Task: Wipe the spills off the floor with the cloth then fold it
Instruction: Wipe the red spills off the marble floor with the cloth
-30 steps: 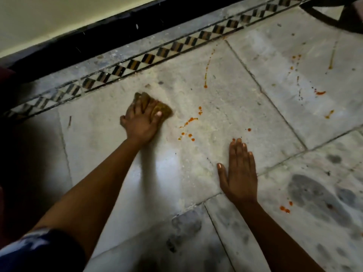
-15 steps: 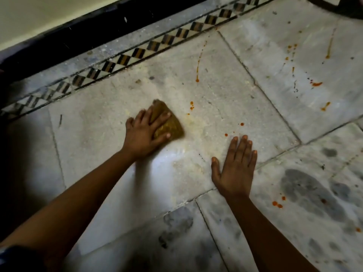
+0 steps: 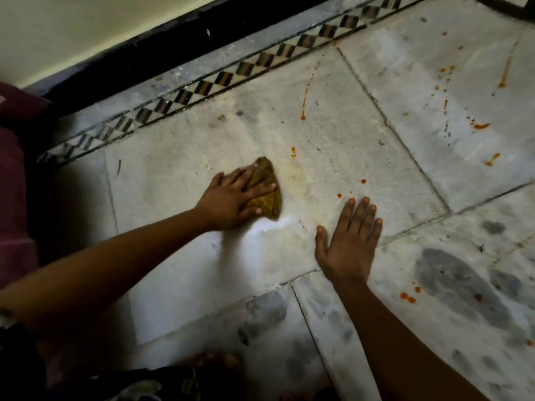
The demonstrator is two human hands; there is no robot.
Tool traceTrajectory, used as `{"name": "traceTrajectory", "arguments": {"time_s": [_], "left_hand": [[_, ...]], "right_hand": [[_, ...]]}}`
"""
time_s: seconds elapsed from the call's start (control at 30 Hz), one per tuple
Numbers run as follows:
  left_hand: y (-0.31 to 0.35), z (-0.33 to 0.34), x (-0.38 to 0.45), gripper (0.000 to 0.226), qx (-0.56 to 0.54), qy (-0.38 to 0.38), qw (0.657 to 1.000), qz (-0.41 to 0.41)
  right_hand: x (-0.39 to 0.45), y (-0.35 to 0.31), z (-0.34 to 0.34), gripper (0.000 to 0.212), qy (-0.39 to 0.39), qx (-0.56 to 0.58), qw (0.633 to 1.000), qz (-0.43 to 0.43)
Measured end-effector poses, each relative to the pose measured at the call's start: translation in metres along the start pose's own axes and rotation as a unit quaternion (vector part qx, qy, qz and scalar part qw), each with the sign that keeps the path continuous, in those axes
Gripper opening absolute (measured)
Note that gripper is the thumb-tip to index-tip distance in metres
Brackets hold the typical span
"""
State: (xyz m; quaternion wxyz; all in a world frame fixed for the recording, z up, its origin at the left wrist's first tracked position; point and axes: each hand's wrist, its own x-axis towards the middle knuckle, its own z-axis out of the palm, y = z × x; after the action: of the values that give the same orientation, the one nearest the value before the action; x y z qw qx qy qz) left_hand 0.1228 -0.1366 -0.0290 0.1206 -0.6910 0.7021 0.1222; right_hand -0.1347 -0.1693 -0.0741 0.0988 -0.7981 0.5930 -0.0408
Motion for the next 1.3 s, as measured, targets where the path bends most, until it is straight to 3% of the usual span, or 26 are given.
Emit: {"name": "traceTrajectory", "arguments": {"time_s": [0.1, 0.2, 0.3, 0.43, 0.5, 0.57, 0.63, 0.7, 0.9, 1.03, 1.1, 1.17, 1.3], "left_hand": [[-0.014, -0.022, 0.045, 0.059, -0.075, -0.023, 0.989, -0.126], [0.014, -0.032, 0.096, 0.057, -0.106, 0.002, 0.984, -0.143], [0.054, -0.026, 0.098, 0.062, -0.079, 0.046, 0.994, -0.059], [0.049, 0.007, 0.04, 0.057, -0.03, 0.119, 0.982, 0.146], [0.03, 0.015, 0.02, 0.057, -0.055, 0.113, 0.983, 0.132], [0.018, 0.008, 0.028, 0.064, -0.108, 0.108, 0.987, 0.042], [0.022, -0.006, 0.06, 0.069, -0.132, 0.101, 0.986, -0.019], [0.041, -0.02, 0.099, 0.075, -0.127, 0.096, 0.987, -0.024], [0.147, -0.028, 0.134, 0.076, -0.072, 0.083, 0.988, 0.106], [0.124, -0.003, 0.092, 0.052, -0.023, 0.15, 0.963, 0.223], [0.092, 0.001, 0.082, 0.053, -0.025, 0.14, 0.97, 0.197], [0.076, -0.006, 0.091, 0.057, -0.045, 0.11, 0.986, 0.12], [0.104, -0.035, 0.149, 0.054, -0.094, 0.075, 0.993, 0.001]], "right_hand": [[0.0, -0.002, 0.001, 0.078, 0.006, 0.002, 1.0, 0.001], [0.0, 0.0, 0.002, 0.078, 0.018, 0.009, 1.0, 0.003], [0.001, 0.001, 0.0, 0.075, 0.034, 0.069, 0.997, 0.015], [0.005, 0.009, -0.006, 0.076, 0.058, 0.105, 0.991, 0.051], [0.006, 0.023, -0.008, 0.076, 0.067, 0.067, 0.993, 0.064], [0.006, 0.039, -0.01, 0.074, 0.069, 0.04, 0.995, 0.067], [0.004, 0.054, -0.011, 0.074, 0.061, 0.022, 0.996, 0.066], [0.003, 0.061, -0.01, 0.075, 0.049, 0.01, 0.997, 0.061], [0.003, 0.06, -0.008, 0.073, 0.052, -0.004, 0.997, 0.063], [0.004, 0.06, -0.011, 0.074, 0.046, -0.006, 0.997, 0.064], [0.004, 0.06, -0.011, 0.074, 0.044, -0.005, 0.997, 0.066], [0.004, 0.06, -0.011, 0.074, 0.041, -0.004, 0.997, 0.071], [0.005, 0.058, -0.015, 0.074, 0.022, -0.014, 0.997, 0.072]]}}
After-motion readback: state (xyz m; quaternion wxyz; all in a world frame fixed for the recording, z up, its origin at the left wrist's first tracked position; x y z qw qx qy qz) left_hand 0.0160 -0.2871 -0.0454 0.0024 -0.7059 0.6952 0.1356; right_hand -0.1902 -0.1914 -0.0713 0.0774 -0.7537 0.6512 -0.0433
